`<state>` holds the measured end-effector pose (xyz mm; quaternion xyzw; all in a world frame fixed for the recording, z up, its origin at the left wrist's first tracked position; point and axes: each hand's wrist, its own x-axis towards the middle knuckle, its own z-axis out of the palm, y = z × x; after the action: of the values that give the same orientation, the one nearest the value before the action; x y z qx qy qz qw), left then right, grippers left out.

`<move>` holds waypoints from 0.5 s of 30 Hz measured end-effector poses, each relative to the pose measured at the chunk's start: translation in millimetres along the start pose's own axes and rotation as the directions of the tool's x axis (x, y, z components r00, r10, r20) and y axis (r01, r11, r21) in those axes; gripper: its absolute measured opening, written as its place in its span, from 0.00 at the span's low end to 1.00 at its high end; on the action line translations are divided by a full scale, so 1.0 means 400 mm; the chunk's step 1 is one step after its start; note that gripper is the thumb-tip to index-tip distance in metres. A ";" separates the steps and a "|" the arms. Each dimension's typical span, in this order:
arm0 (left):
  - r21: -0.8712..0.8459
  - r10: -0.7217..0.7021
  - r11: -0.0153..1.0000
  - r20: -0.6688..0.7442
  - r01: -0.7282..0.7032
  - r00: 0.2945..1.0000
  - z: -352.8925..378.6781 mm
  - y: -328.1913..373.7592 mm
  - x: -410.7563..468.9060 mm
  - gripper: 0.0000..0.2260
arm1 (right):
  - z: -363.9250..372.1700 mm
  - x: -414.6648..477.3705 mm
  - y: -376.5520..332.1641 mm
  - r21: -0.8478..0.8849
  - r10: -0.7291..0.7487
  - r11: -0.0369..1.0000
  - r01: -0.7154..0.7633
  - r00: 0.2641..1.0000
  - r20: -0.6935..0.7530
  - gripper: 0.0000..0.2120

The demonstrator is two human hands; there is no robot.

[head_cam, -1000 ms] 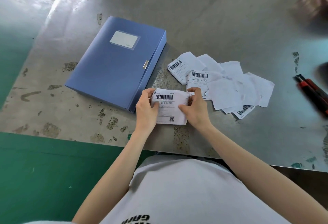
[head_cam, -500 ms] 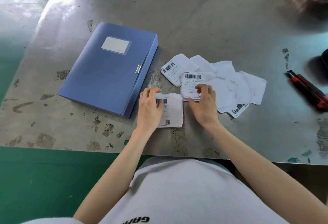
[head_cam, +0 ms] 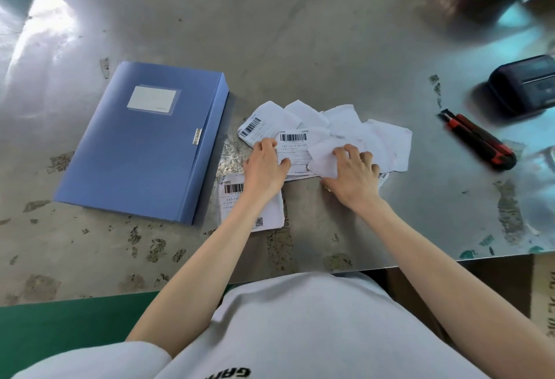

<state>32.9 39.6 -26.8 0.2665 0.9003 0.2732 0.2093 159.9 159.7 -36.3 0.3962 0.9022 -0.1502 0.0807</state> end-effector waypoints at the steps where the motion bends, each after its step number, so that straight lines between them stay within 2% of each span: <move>1: 0.002 -0.029 1.000 0.012 0.029 1.000 0.000 0.004 0.006 0.17 | -0.003 0.000 -0.003 -0.017 -0.008 1.000 0.008 1.000 -0.006 0.26; 4: -0.040 -0.074 0.996 0.043 0.076 0.996 0.004 0.015 0.027 0.18 | -0.010 0.003 -0.010 -0.069 -0.021 0.997 0.021 1.000 0.006 0.24; 10: -0.271 -0.127 0.953 0.053 0.136 0.991 0.011 0.024 0.053 0.21 | -0.016 0.006 -0.013 -0.083 -0.052 0.995 0.049 0.998 -0.039 0.26; 15: -0.318 -0.130 0.939 0.019 0.129 0.991 0.015 0.025 0.061 0.15 | -0.036 0.014 0.004 0.061 -0.052 0.996 0.059 0.993 -0.103 0.27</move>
<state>21.0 63.5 -31.1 0.1693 0.8602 0.4006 0.2662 157.0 169.3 -24.3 0.3804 0.9105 -0.1611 0.0177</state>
